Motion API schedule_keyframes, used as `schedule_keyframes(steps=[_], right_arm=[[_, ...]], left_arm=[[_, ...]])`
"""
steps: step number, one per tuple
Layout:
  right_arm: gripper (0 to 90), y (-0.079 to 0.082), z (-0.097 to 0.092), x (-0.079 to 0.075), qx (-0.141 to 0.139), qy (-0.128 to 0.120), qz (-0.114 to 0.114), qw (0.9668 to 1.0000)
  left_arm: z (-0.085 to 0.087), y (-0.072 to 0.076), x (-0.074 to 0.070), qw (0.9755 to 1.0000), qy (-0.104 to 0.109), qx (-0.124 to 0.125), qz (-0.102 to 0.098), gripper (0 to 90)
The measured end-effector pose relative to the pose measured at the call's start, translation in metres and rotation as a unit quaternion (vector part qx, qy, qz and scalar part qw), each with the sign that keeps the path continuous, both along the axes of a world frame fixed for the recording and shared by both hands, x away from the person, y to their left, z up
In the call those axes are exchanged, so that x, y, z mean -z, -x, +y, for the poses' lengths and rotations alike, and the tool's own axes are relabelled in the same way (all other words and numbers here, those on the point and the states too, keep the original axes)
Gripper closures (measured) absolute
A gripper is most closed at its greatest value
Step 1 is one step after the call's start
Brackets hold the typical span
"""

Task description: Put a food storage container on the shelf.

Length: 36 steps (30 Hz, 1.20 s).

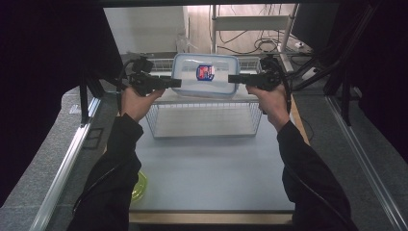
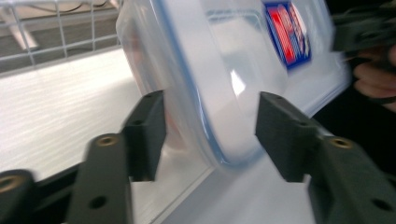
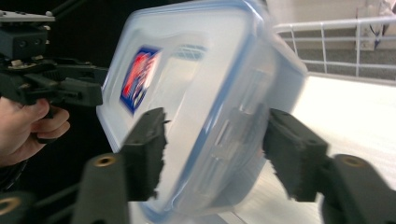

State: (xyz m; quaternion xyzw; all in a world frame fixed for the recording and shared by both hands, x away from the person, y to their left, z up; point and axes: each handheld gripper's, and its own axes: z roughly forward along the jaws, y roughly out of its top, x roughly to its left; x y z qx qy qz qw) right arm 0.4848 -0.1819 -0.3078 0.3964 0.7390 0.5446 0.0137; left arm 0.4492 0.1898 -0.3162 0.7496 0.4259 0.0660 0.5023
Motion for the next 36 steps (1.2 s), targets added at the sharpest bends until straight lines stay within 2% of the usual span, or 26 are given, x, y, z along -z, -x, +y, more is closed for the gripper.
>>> schedule_keyframes(steps=[3, 8, 10, 12, 14, 16, 19, 22, 25, 26, 27, 29, 30, 32, 34, 35, 36], right_arm=[[37.7, -0.002, -0.002, 0.003, 0.004, -0.017, 0.006, 0.9998], [37.8, -0.004, -0.001, 0.001, 0.011, -0.013, -0.002, 0.9999], [38.1, -0.004, -0.001, -0.001, 0.015, -0.008, -0.006, 0.9998], [36.6, -0.004, 0.000, -0.002, 0.025, 0.001, -0.012, 0.9996], [35.6, -0.004, 0.000, -0.002, 0.035, 0.009, -0.018, 0.9992], [36.1, -0.004, 0.000, -0.002, 0.048, 0.031, -0.030, 0.9979], [36.1, -0.004, -0.002, -0.002, 0.052, 0.024, -0.032, 0.9979], [37.3, 0.001, -0.004, -0.005, 0.054, 0.030, -0.043, 0.9972], [41.6, 0.008, -0.006, -0.008, 0.050, 0.032, -0.053, 0.9968], [48.7, 0.017, -0.009, -0.010, 0.047, 0.040, -0.068, 0.9958], [48.7, 0.017, -0.009, -0.010, 0.047, 0.040, -0.068, 0.9958], [55.3, 0.029, -0.011, -0.011, 0.044, 0.053, -0.084, 0.9940], [63.1, 0.040, -0.012, -0.009, 0.040, 0.063, -0.089, 0.9933], [66.5, 0.043, -0.012, -0.007, 0.040, 0.067, -0.092, 0.9926], [77.2, 0.059, -0.011, 0.000, 0.032, 0.077, -0.096, 0.9919], [77.2, 0.059, -0.011, 0.000, 0.032, 0.077, -0.096, 0.9919], [81.6, 0.065, -0.008, 0.007, 0.018, 0.083, -0.088, 0.9925]], left_arm=[[0.000, -0.001, 0.001, 1.0000, 0.008, 0.001, 0.001, 40.6], [-0.001, -0.001, 0.003, 0.9999, 0.010, 0.002, -0.004, 39.6], [-0.002, 0.000, 0.004, 0.9998, 0.010, -0.005, -0.015, 39.0], [-0.004, 0.003, 0.003, 0.9992, 0.005, -0.018, -0.036, 37.2], [-0.006, 0.003, 0.002, 0.9990, 0.004, -0.017, -0.041, 33.8], [-0.009, 0.005, 0.002, 0.9978, -0.023, -0.026, -0.056, 31.6], [-0.010, 0.007, 0.003, 0.9977, -0.015, -0.026, -0.061, 29.8], [-0.010, 0.009, 0.003, 0.9974, -0.014, -0.023, -0.066, 29.4], [-0.011, 0.013, 0.003, 0.9970, -0.016, -0.025, -0.072, 29.8], [-0.010, 0.017, 0.002, 0.9965, -0.014, -0.027, -0.078, 30.4], [-0.010, 0.017, 0.002, 0.9965, -0.014, -0.027, -0.078, 31.4], [-0.009, 0.022, 0.003, 0.9961, -0.009, -0.027, -0.084, 32.5], [-0.008, 0.026, 0.004, 0.9957, -0.008, -0.029, -0.087, 36.8], [-0.006, 0.029, 0.006, 0.9954, -0.006, -0.028, -0.091, 38.2], [-0.005, 0.033, 0.009, 0.9955, 0.000, -0.028, -0.090, 46.3], [-0.005, 0.033, 0.009, 0.9955, 0.000, -0.028, -0.090, 50.3], [-0.004, 0.034, 0.012, 0.9962, 0.004, -0.025, -0.083, 54.7]])
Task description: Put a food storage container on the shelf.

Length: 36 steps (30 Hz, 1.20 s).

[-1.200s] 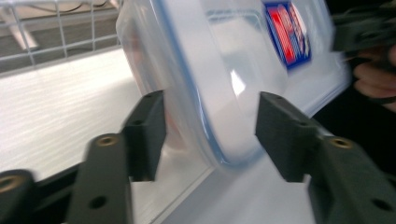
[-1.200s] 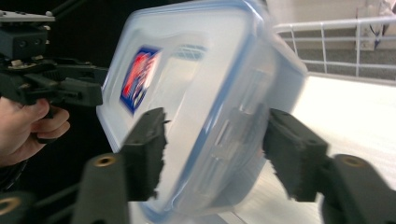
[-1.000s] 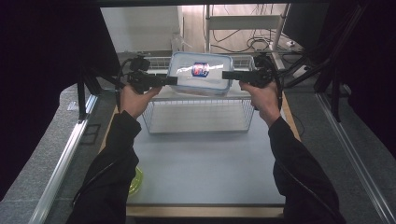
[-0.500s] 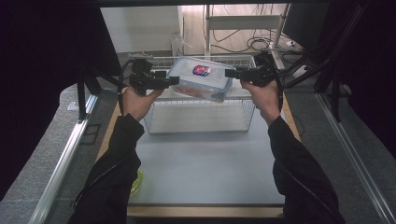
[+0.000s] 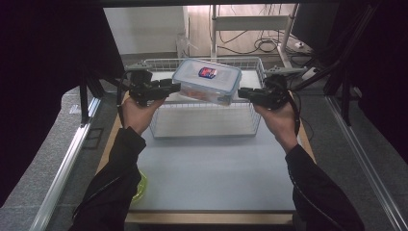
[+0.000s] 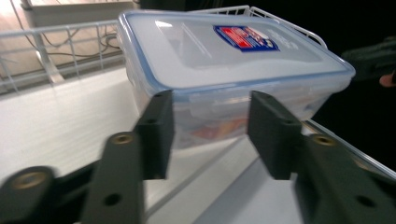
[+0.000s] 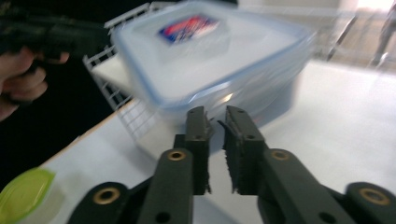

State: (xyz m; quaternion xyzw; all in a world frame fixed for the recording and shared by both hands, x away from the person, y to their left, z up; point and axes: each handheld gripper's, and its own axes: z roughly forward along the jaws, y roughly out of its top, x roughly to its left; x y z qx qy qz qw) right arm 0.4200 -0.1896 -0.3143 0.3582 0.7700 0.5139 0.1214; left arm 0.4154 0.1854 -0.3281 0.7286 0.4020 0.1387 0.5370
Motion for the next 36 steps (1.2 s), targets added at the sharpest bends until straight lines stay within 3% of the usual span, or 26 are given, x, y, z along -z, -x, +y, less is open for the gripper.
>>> schedule_keyframes(steps=[4, 9, 16, 28, 36], right_arm=[[84.8, 0.003, 0.009, 0.009, -0.004, 0.018, 0.009, 0.9998], [84.8, -0.004, 0.013, 0.011, -0.002, 0.012, 0.019, 0.9997], [84.2, -0.026, 0.014, 0.016, 0.022, -0.015, 0.039, 0.9989], [82.9, -0.054, 0.027, 0.014, 0.049, -0.024, 0.053, 0.9971], [81.9, -0.068, 0.029, 0.015, 0.070, -0.029, 0.057, 0.9955]], left_arm=[[-0.002, -0.001, 0.005, 0.9999, -0.006, 0.011, 0.010, 71.2], [-0.007, -0.004, 0.008, 0.9994, -0.023, 0.016, 0.019, 76.6], [-0.003, -0.012, 0.015, 0.9992, -0.026, 0.007, 0.029, 77.8], [0.002, -0.023, 0.022, 0.9987, -0.025, -0.008, 0.043, 77.2], [0.006, -0.019, 0.023, 0.9989, -0.025, -0.006, 0.039, 73.2]])
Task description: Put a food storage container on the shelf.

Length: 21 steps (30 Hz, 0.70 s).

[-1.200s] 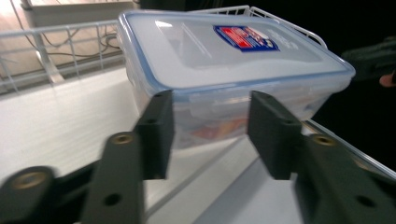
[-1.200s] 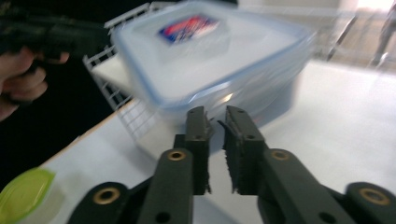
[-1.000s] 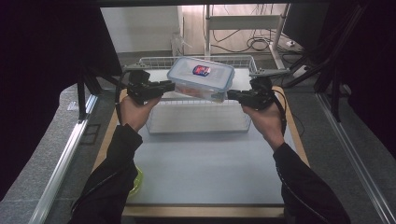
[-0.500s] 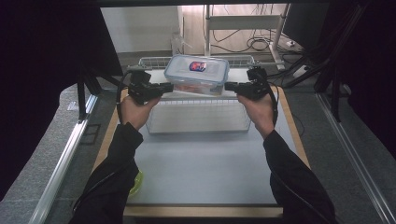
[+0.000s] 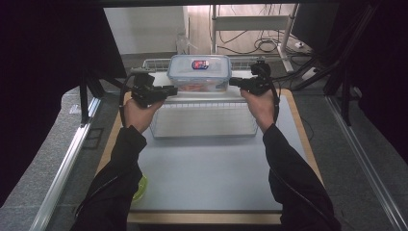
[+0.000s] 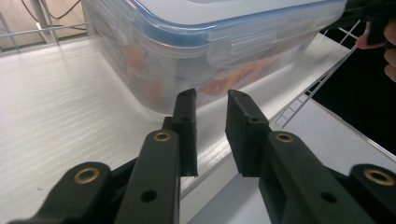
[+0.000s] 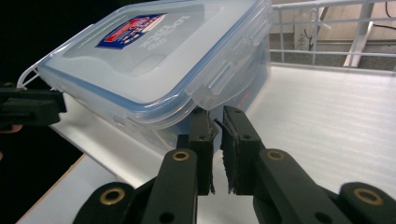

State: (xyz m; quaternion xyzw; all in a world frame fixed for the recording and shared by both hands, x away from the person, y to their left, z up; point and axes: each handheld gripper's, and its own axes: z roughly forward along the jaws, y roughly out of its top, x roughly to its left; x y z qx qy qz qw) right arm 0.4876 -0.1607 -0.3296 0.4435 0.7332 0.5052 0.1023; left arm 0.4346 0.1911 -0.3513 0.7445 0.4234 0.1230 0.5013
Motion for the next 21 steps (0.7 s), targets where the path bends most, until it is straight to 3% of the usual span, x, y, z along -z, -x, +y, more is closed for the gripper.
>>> schedule_keyframes(steps=[5, 9, 14, 21], right_arm=[[81.8, -0.005, 0.002, 0.000, 0.007, 0.004, 0.002, 1.0000], [81.7, -0.004, 0.004, 0.000, 0.008, 0.017, -0.010, 0.9998], [76.0, 0.003, 0.001, 0.001, 0.000, 0.021, -0.023, 0.9995], [62.9, 0.019, -0.002, 0.005, -0.020, 0.041, -0.047, 0.9979]], left_arm=[[0.003, 0.002, 0.001, 1.0000, 0.000, 0.002, -0.007, 67.1], [0.004, 0.007, 0.004, 0.9999, 0.003, 0.006, -0.013, 64.2], [0.002, 0.017, 0.007, 0.9996, -0.013, 0.009, -0.022, 58.7], [0.001, 0.034, 0.011, 0.9990, -0.019, 0.018, -0.035, 45.5]])
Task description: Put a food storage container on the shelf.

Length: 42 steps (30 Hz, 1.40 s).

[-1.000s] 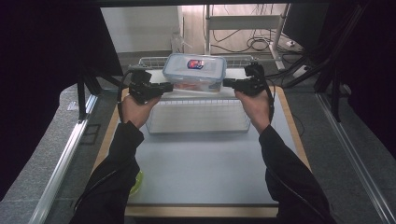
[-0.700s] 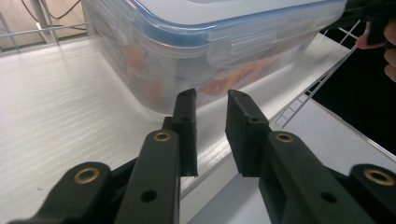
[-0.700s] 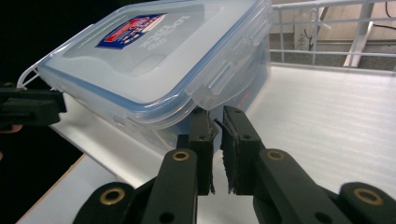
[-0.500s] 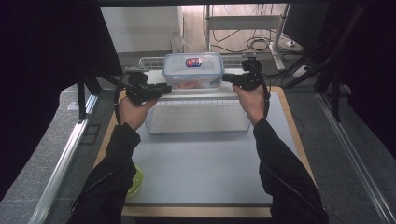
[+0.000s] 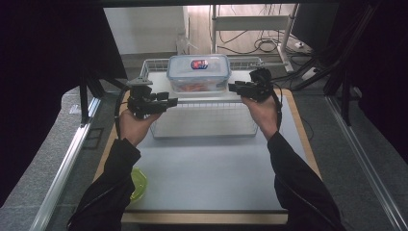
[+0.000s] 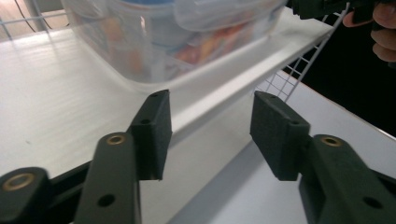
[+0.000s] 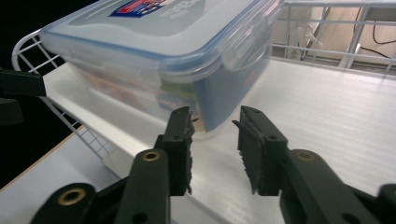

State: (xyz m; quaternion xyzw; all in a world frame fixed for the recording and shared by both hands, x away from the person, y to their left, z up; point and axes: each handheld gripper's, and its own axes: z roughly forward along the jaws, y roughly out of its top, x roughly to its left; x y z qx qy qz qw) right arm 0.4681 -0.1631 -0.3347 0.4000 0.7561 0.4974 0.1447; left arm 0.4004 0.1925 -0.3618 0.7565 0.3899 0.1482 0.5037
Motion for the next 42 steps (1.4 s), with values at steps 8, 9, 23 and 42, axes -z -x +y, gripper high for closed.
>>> schedule_keyframes(steps=[8, 9, 23, 42], right_arm=[[49.3, 0.024, 0.005, 0.009, -0.032, 0.017, -0.023, 0.9991], [47.5, 0.027, 0.006, 0.010, -0.035, 0.019, -0.024, 0.9989], [27.5, 0.070, 0.002, 0.030, -0.088, 0.039, -0.040, 0.9945], [0.0, 0.118, -0.011, 0.073, -0.113, 0.079, -0.069, 0.9880]], left_arm=[[-0.008, 0.023, 0.008, 0.9995, -0.024, 0.000, -0.021, 32.9], [-0.010, 0.029, 0.010, 0.9993, -0.026, 0.001, -0.025, 31.5], [-0.020, 0.070, 0.031, 0.9980, -0.060, 0.012, -0.019, 16.2], [-0.017, 0.122, 0.081, 0.9986, -0.051, 0.011, -0.003, 3.5]])
